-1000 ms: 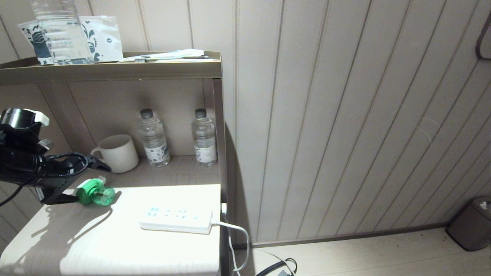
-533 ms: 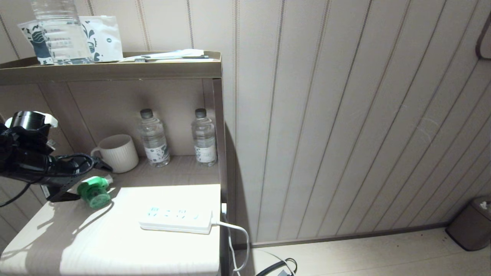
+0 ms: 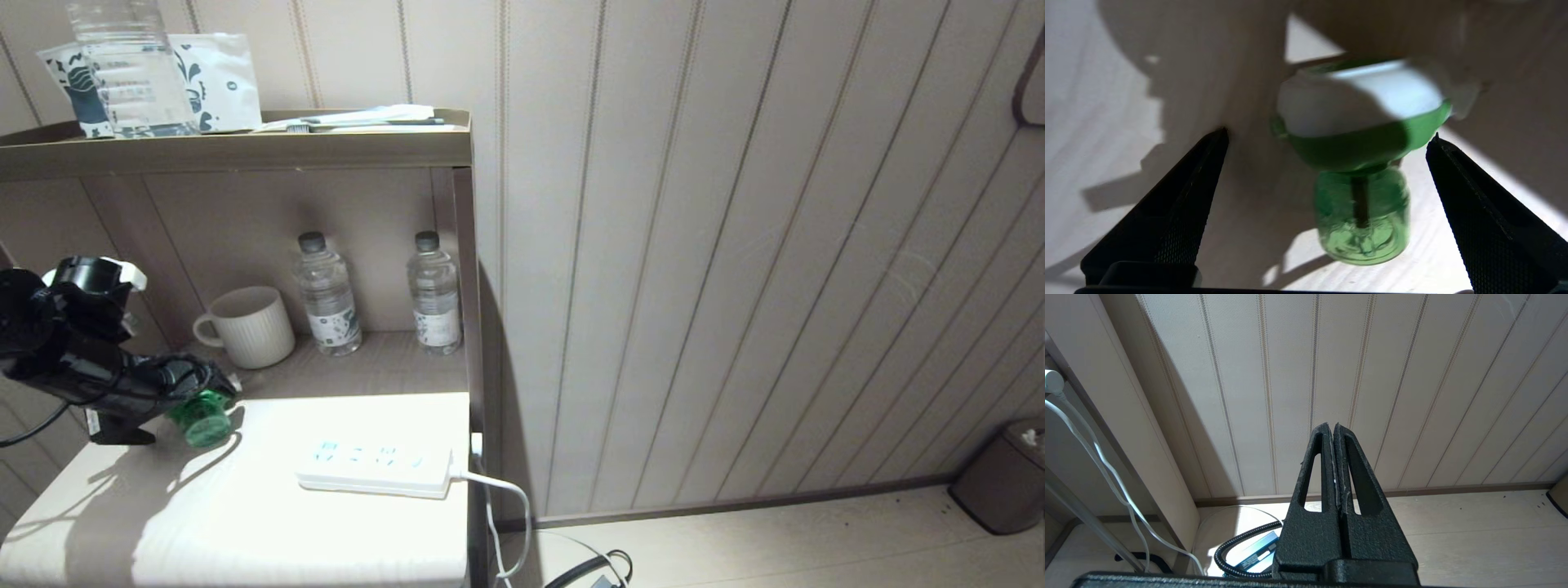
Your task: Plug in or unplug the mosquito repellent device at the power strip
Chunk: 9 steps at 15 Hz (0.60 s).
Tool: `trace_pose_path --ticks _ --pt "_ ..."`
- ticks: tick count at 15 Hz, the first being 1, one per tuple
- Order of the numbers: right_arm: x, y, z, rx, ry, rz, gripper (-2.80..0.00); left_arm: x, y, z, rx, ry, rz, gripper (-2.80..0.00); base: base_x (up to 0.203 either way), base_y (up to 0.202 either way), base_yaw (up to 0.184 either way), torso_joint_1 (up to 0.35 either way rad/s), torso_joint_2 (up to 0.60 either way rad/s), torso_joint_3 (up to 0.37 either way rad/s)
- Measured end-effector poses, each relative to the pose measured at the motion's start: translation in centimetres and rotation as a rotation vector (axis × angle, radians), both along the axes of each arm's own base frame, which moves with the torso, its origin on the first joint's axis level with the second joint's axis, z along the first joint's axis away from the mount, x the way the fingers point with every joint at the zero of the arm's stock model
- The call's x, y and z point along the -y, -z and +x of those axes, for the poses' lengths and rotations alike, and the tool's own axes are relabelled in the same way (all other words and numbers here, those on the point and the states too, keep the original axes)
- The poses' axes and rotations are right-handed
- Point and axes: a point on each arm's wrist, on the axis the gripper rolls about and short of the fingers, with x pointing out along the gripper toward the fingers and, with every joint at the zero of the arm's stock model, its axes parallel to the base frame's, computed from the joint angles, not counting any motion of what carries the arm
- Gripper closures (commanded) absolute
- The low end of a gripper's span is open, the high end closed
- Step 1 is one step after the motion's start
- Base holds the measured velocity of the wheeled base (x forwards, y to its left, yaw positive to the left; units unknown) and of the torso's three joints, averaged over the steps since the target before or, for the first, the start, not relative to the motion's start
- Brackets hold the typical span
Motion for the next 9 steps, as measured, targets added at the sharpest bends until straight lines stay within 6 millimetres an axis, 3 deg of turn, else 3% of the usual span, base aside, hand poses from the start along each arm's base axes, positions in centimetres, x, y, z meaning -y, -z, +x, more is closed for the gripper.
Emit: trace_pose_path --ticks 5,9 --pt "0.0 0.0 0.0 0.000 0.000 0.000 0.00 2.3 0.5 -0.3 -0.100 0.043 0.091 -2.80 0.000 0.000 0.000 0.000 0.00 0.000" --pt "0.0 0.0 0.0 0.000 0.000 0.000 0.00 3.0 1.0 0.0 -0.122 0.041 0.116 -2.80 0.000 0.000 0.000 0.000 0.00 0.000"
